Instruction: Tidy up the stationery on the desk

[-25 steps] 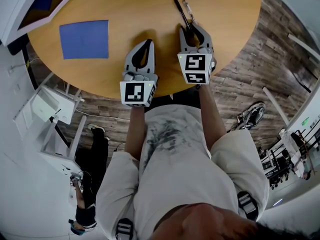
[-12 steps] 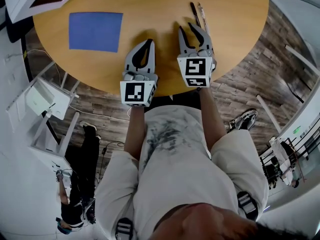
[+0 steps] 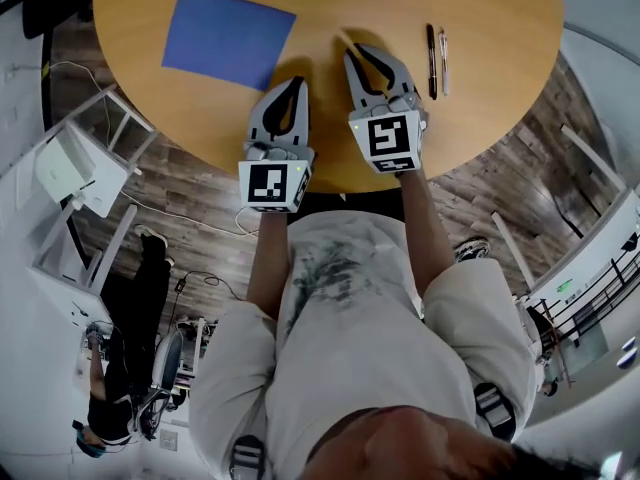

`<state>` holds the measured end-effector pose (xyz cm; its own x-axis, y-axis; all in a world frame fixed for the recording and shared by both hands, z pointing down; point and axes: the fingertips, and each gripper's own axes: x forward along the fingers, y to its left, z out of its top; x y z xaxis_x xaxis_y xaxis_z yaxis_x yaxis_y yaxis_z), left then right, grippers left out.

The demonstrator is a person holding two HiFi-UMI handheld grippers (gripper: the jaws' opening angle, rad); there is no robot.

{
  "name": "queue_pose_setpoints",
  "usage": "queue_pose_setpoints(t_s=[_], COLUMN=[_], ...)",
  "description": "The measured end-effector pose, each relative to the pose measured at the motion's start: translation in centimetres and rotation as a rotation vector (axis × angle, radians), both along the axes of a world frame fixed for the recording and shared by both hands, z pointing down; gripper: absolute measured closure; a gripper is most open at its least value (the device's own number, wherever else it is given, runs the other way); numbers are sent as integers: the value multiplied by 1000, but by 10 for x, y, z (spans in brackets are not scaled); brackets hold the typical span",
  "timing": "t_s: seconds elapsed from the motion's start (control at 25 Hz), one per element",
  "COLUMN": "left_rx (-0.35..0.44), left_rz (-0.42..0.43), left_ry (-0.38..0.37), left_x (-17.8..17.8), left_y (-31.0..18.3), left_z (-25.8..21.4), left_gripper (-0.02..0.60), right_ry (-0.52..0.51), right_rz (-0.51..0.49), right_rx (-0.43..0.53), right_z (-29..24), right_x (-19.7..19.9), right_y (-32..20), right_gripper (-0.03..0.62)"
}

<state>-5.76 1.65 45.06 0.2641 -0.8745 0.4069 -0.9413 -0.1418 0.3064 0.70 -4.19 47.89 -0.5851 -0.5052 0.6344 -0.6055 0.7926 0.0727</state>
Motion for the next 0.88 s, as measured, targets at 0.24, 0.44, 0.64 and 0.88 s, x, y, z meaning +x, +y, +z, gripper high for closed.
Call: queue_pose_setpoints(t_s=[0.24, 0.44, 0.64, 0.88], left_rx=[-10, -12, -20, -32], left_rz=[-77, -109, -149, -181], left_ry=[1, 4, 10, 14], left_x=[-35, -55, -75, -93], left_y=[6, 11, 17, 21], left_z=[8, 8, 12, 19], left_gripper=[572, 572, 572, 572], right_ry=[-8, -9, -11, 6], right_rz=[-122, -185, -237, -294], right_rx=[-8, -1, 14, 22], right_z=[8, 7, 8, 15], right_x=[-46, -72, -97, -121], right_y=[3, 6, 2, -2], right_gripper=[511, 520, 526, 531])
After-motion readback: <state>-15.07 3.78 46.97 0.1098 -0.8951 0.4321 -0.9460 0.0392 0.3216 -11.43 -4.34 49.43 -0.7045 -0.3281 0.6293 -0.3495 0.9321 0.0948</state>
